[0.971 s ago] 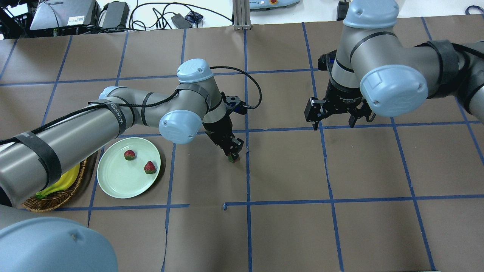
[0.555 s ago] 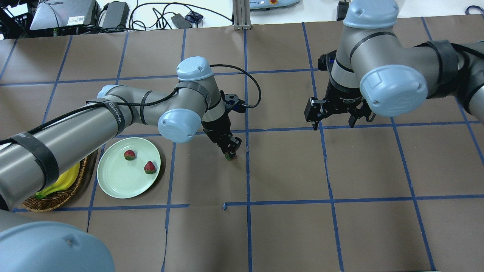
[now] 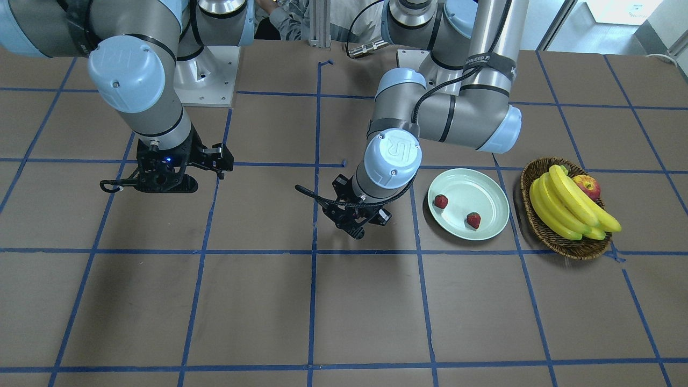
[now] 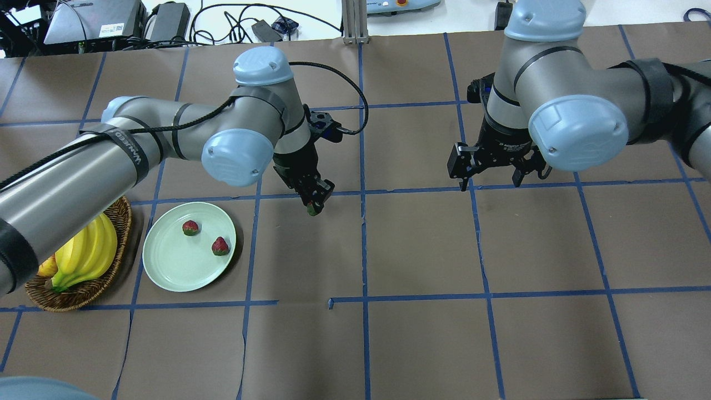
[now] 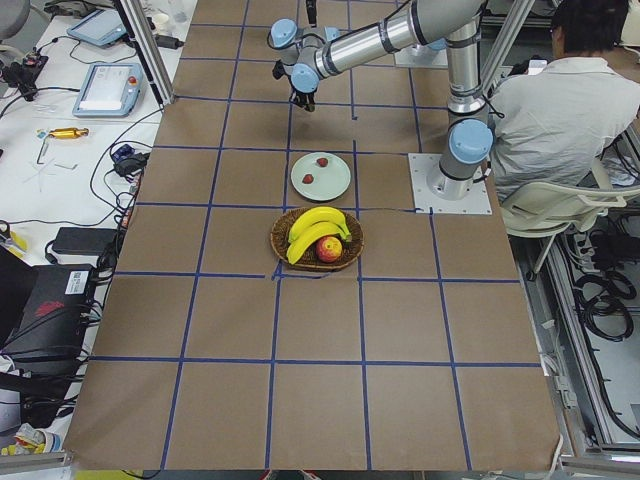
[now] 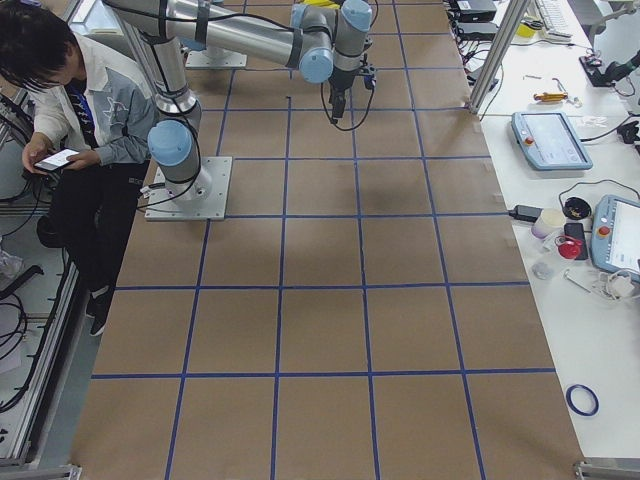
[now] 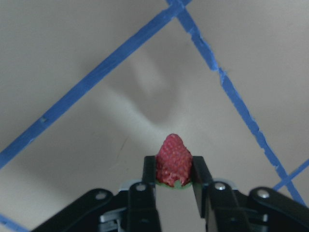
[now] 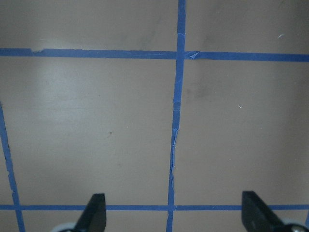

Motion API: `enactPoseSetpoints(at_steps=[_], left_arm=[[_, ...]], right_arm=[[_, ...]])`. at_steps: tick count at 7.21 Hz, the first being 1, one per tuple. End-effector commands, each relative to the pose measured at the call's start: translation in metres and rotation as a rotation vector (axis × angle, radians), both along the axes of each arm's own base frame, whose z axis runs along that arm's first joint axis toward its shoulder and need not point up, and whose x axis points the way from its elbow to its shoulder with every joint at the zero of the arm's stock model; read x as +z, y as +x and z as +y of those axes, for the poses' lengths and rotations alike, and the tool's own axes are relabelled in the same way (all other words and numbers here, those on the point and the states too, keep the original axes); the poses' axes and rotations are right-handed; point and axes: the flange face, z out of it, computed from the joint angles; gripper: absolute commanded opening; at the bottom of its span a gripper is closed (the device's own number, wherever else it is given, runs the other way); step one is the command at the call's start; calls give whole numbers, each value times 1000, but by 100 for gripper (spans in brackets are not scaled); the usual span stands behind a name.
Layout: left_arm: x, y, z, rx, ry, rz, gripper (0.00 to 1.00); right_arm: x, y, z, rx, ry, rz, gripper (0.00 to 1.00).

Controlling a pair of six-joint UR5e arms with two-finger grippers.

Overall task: Collect all strawberries into plate
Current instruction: 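Carry the last strawberry over the plate and release it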

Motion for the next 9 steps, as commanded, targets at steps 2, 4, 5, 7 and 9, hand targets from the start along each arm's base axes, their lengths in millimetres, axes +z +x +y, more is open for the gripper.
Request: enactPoseSetpoints(at_steps=[2, 4, 5, 7, 9], left_arm=[[33, 118, -10, -39, 88, -133, 0], [24, 193, -8, -70, 156, -151, 0], [8, 217, 0, -58, 202, -168, 0], [-24, 223, 12, -51, 252, -180, 0], [-27, 222, 8, -41, 228, -178, 44]], right_arm=[[0, 0, 0, 0, -3, -2, 100], [0, 0, 0, -1, -3, -1, 100], [0, 0, -1, -1, -4, -2, 100], [0, 0, -1, 0, -4, -2, 100], [-1, 0, -1, -1, -3, -3, 100]])
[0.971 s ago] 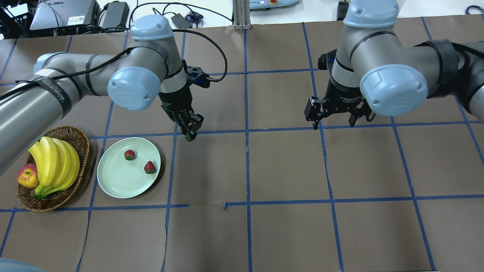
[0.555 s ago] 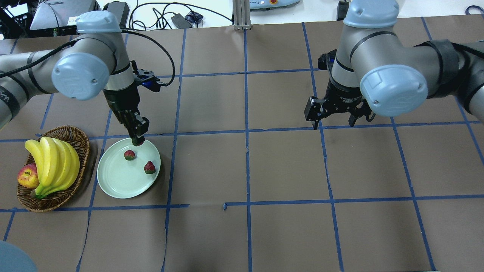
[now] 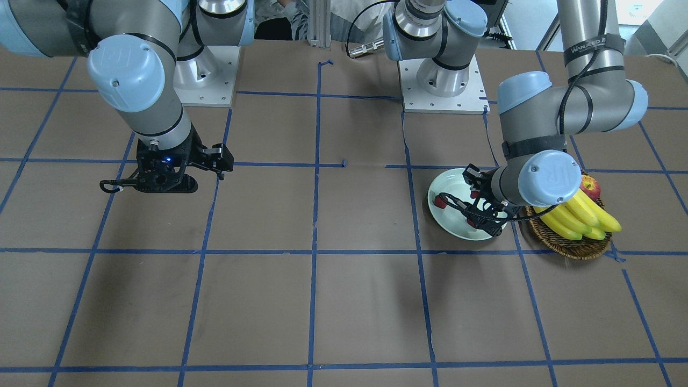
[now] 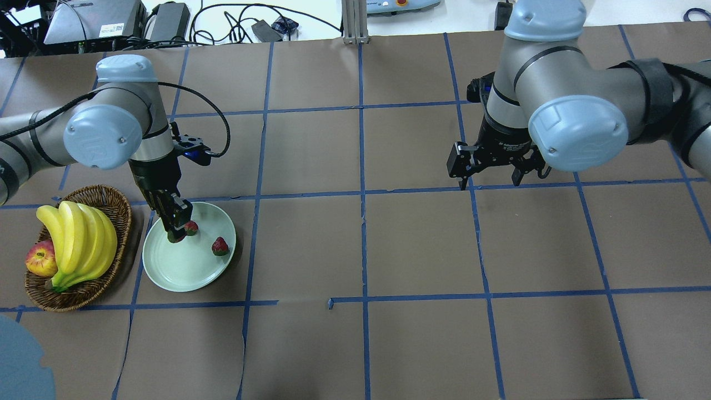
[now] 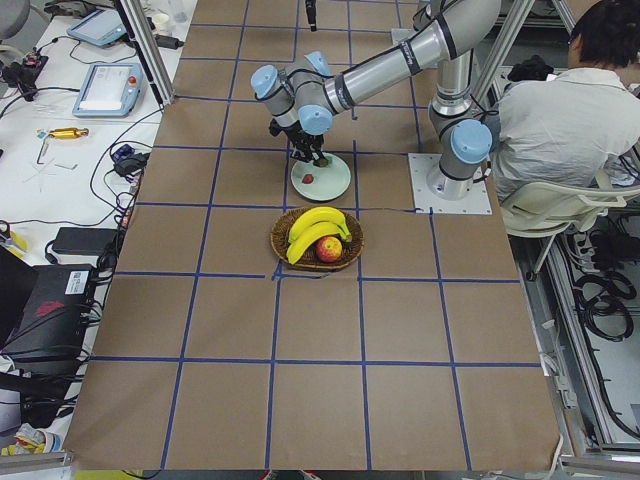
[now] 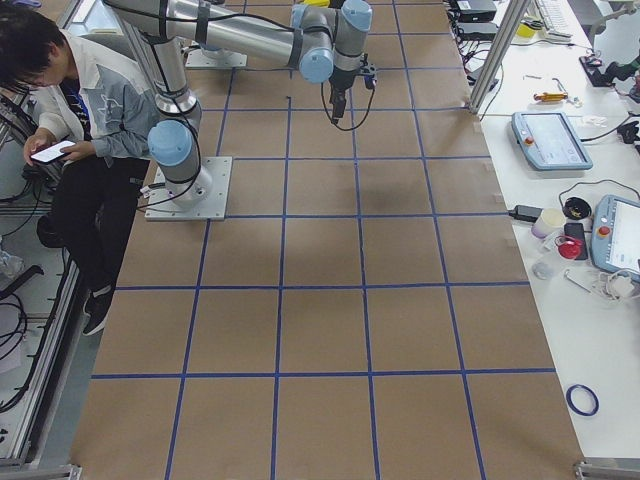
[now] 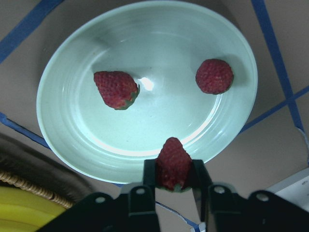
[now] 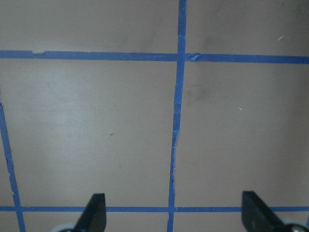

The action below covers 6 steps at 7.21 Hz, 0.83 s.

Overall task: Collect all strawberries into plate
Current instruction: 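Carry the last strawberry over the plate and release it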

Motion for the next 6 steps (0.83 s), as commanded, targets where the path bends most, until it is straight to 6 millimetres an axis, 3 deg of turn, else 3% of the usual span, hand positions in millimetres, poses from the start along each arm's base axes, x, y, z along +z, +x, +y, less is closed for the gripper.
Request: enactPoseSetpoints(at_steps=[1, 3, 4, 6], left_arm=[[-4, -4, -3, 29, -27, 42, 99], [4, -4, -7, 34, -46, 45, 100], [18, -3, -10, 43, -78, 29, 100], [65, -4, -35, 106, -207, -12, 100]], right_arm=[[-1, 0, -1, 1, 3, 1, 100], [-2, 0, -1, 1, 4, 1, 100], [1, 0, -2, 1, -3, 1, 100], [3, 0, -3, 1, -11, 0, 100]])
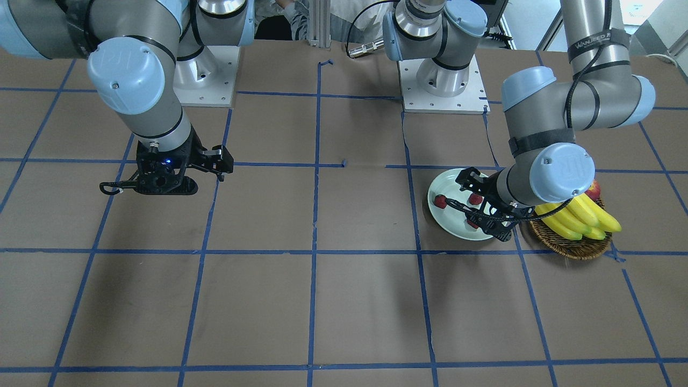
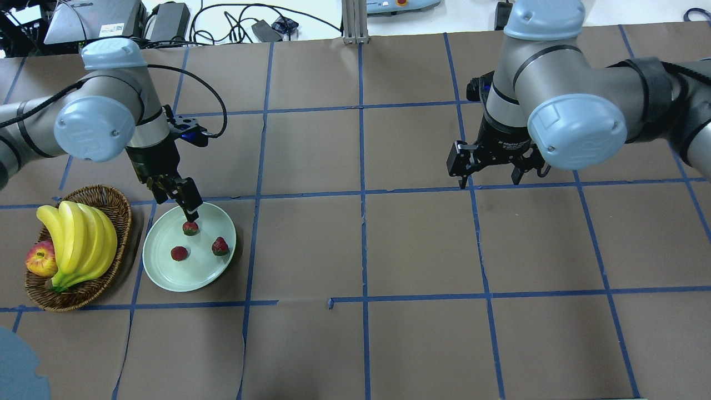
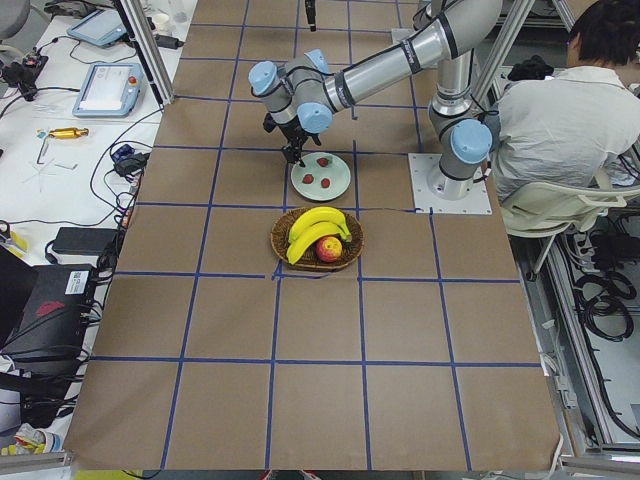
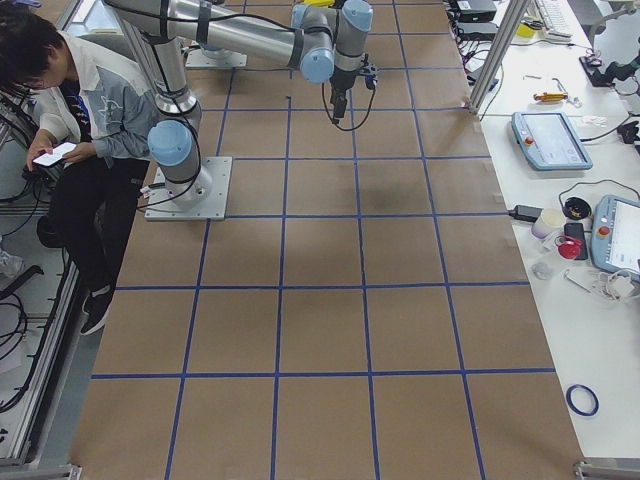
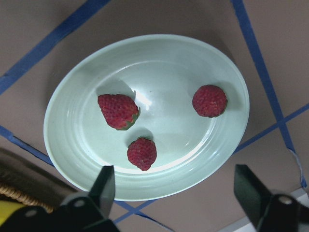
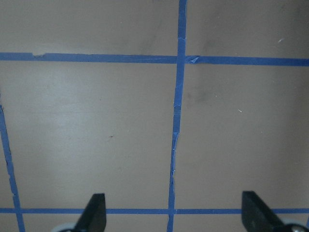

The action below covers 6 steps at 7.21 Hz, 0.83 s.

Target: Collect all strawberries into plate

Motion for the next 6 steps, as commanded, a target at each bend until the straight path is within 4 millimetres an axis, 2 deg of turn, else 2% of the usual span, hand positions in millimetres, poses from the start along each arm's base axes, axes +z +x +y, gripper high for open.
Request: enactPoseSetpoints(at_steps=[1, 2, 3, 4, 5, 6], left_arm=[[52, -5, -14, 77, -126, -51, 100], [73, -8, -15, 262, -208, -108, 100], [94, -19, -10, 453, -265, -144, 100], [119, -40, -2, 552, -325, -162, 100], [142, -66, 8, 546, -362, -158, 100], [166, -72, 17, 538, -342, -156, 100]], right_arm=[[4, 0, -2, -3, -11, 0, 100], [9, 0, -3, -1, -20, 2, 100], [23, -4, -5, 1, -44, 30, 100], [51, -6, -8, 2, -50, 56, 100], [90, -8, -11, 3, -28, 72, 100], [136, -7, -9, 2, 4, 74, 100]])
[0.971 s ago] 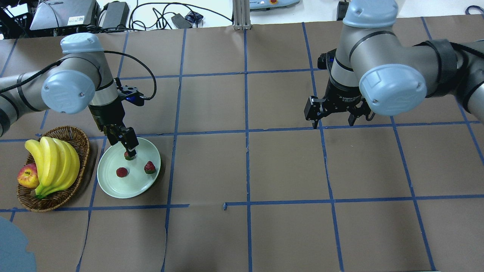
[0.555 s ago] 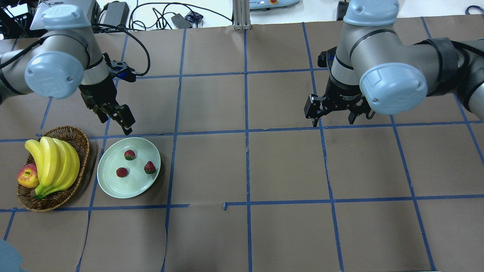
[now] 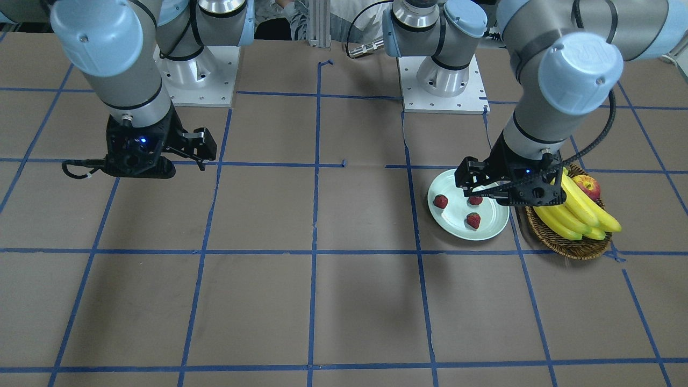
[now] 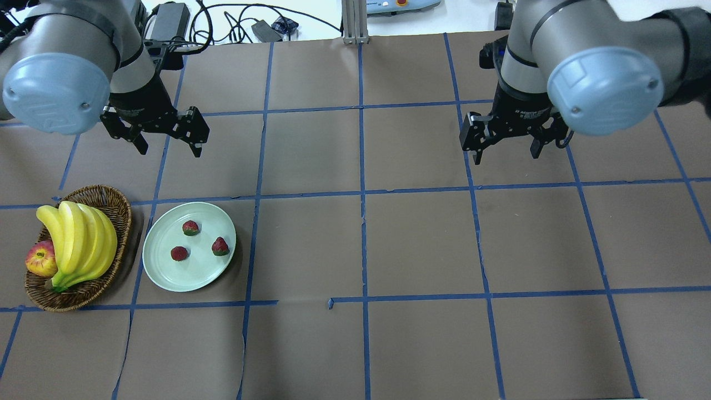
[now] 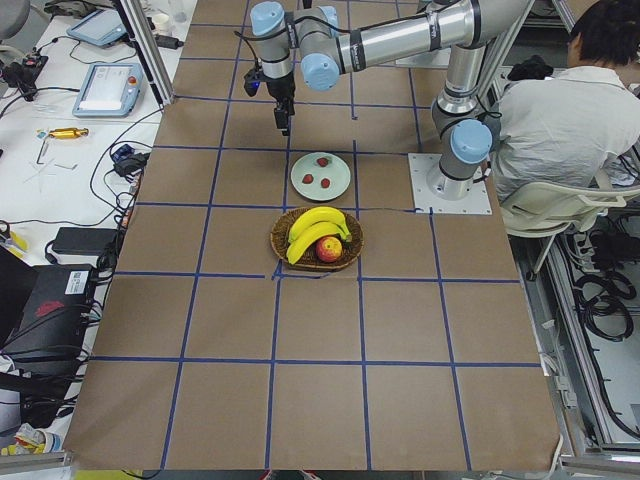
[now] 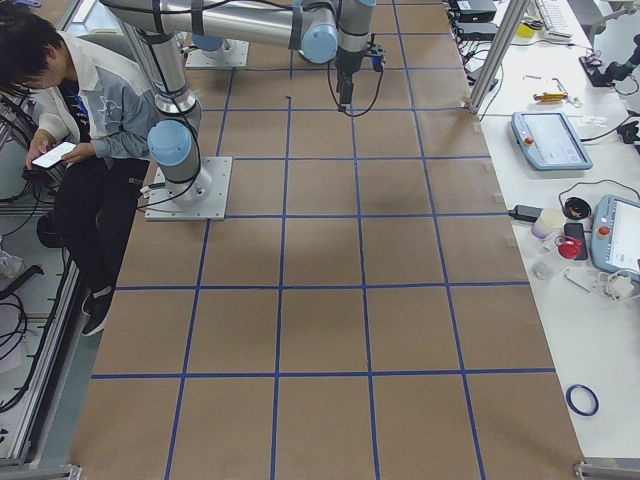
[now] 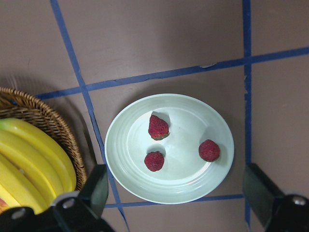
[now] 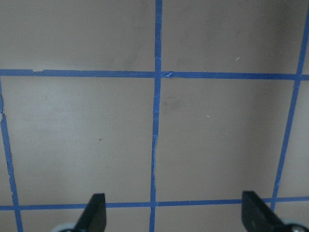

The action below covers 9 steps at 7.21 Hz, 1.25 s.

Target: Collect all strawberries into plate

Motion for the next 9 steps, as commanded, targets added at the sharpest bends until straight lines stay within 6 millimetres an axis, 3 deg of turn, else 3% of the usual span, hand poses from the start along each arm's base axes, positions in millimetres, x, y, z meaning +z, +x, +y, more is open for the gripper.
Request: enactPoseSetpoints(at_steps=[1, 2, 4, 9], left_arm=[[66, -17, 23, 16, 9, 20, 100], [85, -18, 31, 39, 7, 22, 100], [69, -42, 37, 37, 39, 209, 100], [71, -30, 39, -17, 29, 143, 100]], right_arm=[[71, 1, 5, -1, 41, 12, 100], [70, 5, 7, 1, 47, 11, 100], [67, 7, 4, 1, 48, -4, 100], [58, 8, -12, 5, 3, -7, 100]])
